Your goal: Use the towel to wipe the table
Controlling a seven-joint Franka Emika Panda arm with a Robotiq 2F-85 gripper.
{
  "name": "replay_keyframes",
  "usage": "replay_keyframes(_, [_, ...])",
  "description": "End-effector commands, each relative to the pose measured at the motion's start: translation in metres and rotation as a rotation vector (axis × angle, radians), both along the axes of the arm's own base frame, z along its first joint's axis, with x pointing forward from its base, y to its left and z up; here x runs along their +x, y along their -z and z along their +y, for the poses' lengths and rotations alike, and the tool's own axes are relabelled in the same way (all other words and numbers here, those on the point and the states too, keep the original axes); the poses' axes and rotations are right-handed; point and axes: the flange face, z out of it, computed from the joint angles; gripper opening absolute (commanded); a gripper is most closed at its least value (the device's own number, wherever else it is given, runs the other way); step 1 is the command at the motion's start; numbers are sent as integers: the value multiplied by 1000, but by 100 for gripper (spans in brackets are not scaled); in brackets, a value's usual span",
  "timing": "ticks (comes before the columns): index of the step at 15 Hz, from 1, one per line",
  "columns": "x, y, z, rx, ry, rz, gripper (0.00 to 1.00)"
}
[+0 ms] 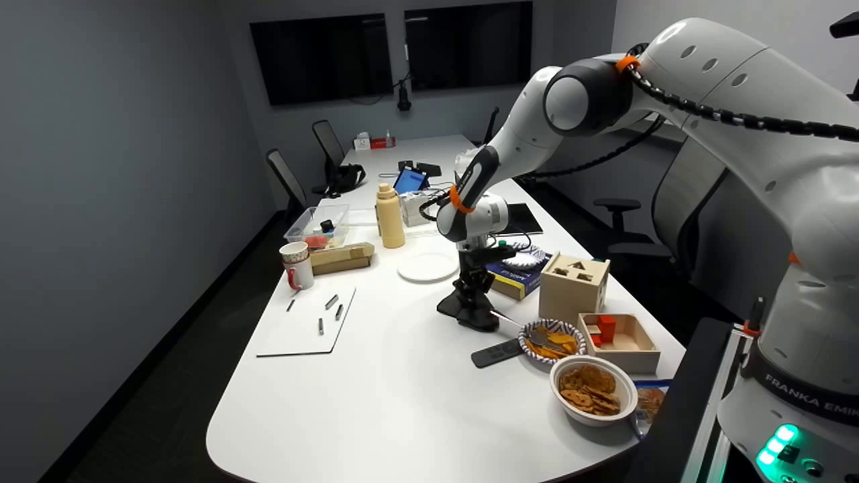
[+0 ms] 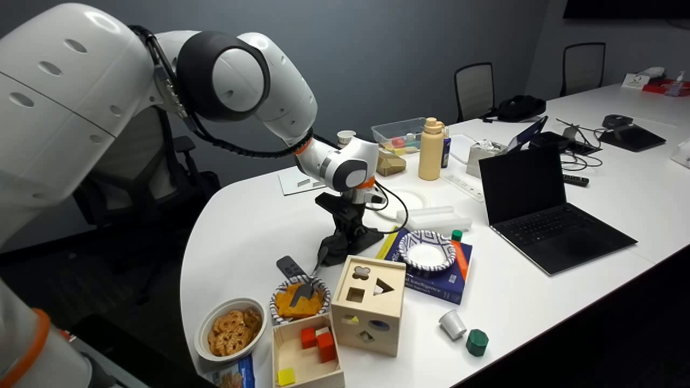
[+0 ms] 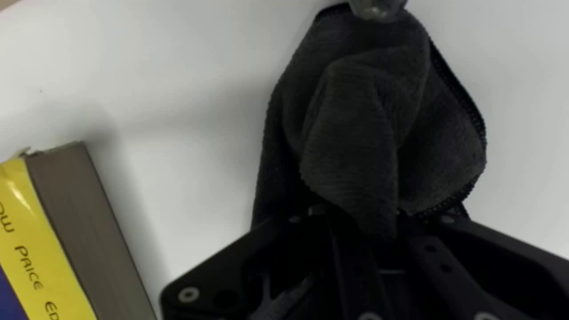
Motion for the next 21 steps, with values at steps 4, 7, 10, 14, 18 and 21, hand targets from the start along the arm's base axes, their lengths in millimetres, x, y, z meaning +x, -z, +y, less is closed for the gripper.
replay_keyframes(4, [-22,-1,45,12,-147,0,2])
replay_keyframes(7, [-8,-8,65,-28,-205,-71,2])
replay_keyframes(10, [10,-19,75,-71,-230,-140,2])
replay_keyframes(14, [18,-36,58,-106,-183,-201,2])
replay_keyframes(18, [9,-31,19,-132,-82,-175,2])
replay_keyframes(21, [-6,-19,-9,-128,-11,-140,2])
